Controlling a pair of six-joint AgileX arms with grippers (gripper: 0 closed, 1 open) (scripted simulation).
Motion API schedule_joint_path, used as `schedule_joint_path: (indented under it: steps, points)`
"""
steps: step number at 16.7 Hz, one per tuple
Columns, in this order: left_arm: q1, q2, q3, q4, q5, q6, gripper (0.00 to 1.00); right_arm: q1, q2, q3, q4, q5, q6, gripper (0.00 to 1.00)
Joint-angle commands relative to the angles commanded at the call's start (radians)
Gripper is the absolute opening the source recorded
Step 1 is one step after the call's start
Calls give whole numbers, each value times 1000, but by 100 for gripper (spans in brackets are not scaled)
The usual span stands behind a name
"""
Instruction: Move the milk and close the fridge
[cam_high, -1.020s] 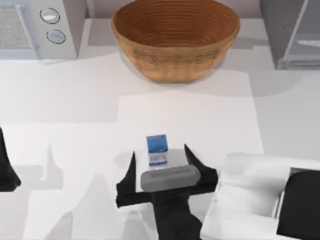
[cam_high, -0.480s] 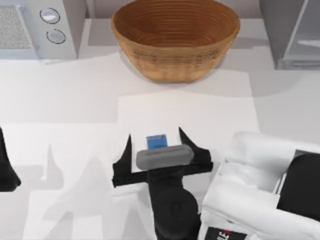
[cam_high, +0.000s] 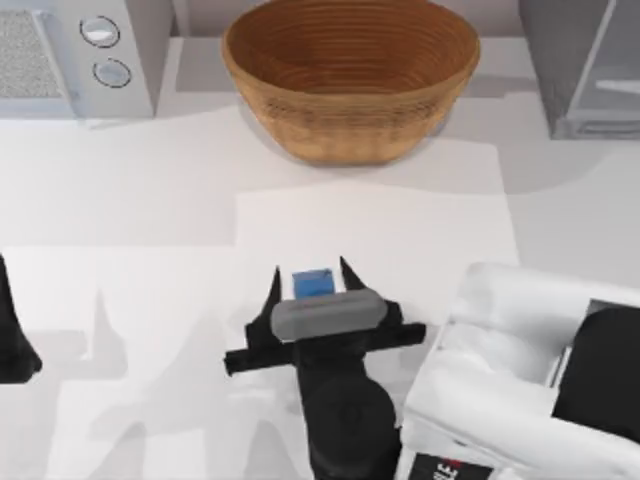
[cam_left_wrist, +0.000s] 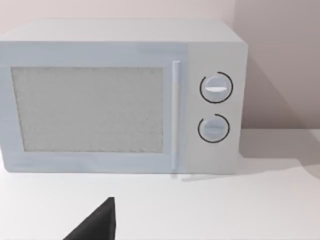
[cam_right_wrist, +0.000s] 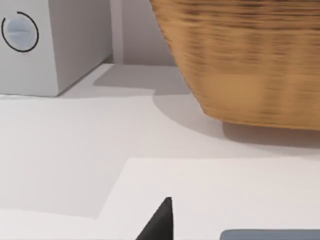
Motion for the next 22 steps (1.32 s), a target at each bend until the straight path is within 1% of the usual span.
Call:
schedule_joint_path:
  steps: [6, 7, 16, 22]
  points:
    - [0, 0, 0, 0, 0, 0, 100, 0, 0, 0, 0, 0, 0, 2]
    - [0, 0, 0, 0, 0, 0, 100, 0, 0, 0, 0, 0, 0, 0]
    - [0, 0, 0, 0, 0, 0, 100, 2, -6, -2, -3, 0, 1, 0]
    - [0, 0, 0, 0, 0, 0, 100, 3, -115, -28, -88, -1, 3, 0]
